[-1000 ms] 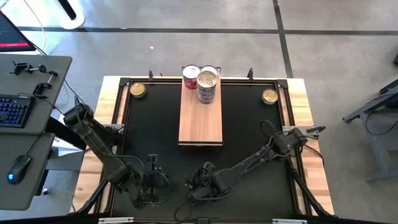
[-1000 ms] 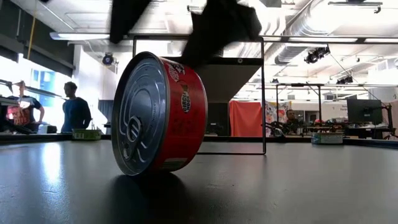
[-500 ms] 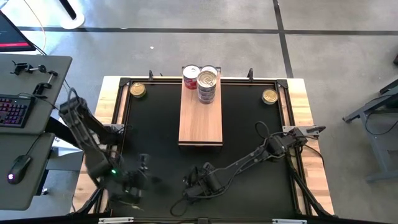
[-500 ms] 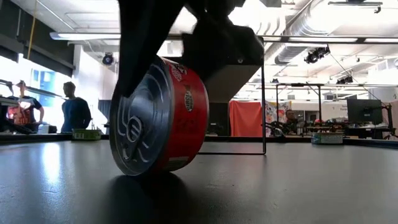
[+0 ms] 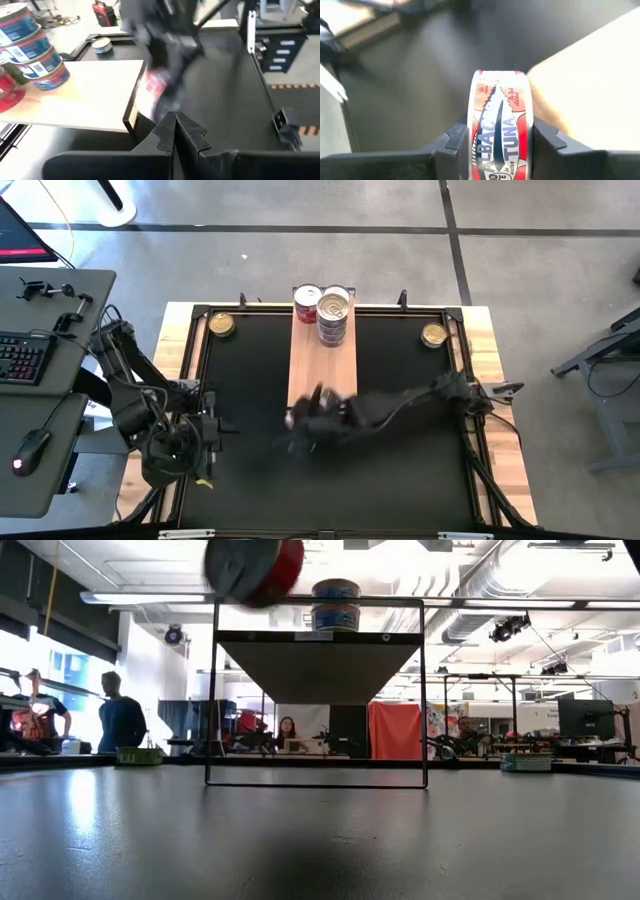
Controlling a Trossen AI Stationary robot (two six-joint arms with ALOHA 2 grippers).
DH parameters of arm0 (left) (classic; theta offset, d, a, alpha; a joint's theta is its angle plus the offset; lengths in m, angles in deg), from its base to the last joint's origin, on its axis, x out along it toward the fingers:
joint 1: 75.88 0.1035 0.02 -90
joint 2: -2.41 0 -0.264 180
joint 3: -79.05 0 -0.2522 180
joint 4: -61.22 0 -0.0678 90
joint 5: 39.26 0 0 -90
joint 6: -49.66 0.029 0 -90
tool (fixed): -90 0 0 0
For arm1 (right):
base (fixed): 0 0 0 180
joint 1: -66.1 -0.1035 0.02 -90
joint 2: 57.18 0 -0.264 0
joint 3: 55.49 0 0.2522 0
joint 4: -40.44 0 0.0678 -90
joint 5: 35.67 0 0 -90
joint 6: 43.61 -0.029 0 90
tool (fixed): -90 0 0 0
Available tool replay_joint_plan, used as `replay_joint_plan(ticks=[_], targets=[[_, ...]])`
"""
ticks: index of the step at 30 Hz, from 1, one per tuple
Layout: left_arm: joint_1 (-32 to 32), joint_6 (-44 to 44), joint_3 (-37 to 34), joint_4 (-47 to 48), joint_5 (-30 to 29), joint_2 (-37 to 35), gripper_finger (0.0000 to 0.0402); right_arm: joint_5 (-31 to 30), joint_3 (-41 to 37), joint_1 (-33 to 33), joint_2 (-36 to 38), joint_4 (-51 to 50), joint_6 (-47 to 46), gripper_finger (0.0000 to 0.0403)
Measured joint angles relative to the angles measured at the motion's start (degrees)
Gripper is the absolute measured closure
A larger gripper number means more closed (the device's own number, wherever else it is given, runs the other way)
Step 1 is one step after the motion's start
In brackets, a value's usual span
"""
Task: Stack canned seafood by type on shelf
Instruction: Stack the red tuna can on top of the red tuna can on the shelf
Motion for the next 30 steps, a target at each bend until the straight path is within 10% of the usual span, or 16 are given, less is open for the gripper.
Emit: replay_joint_plan(ticks=[8,15,30], targets=[[5.97,4.09,-10.87,-20.64,-0.09,-0.02,0.0401,-2.87,0.04,12.14,13.64,1.34,15.17,0.0285],[18.71,22.38,-18.16,-57.99,22.51,0.04,0.0402,-0.26,0.17,27.93,24.40,5.81,25.98,0.0285],[48.04,21.77,-18.22,-62.76,36.78,0.04,0.0402,54.44,-0.09,63.66,15.67,11.08,33.88,0.0285]])
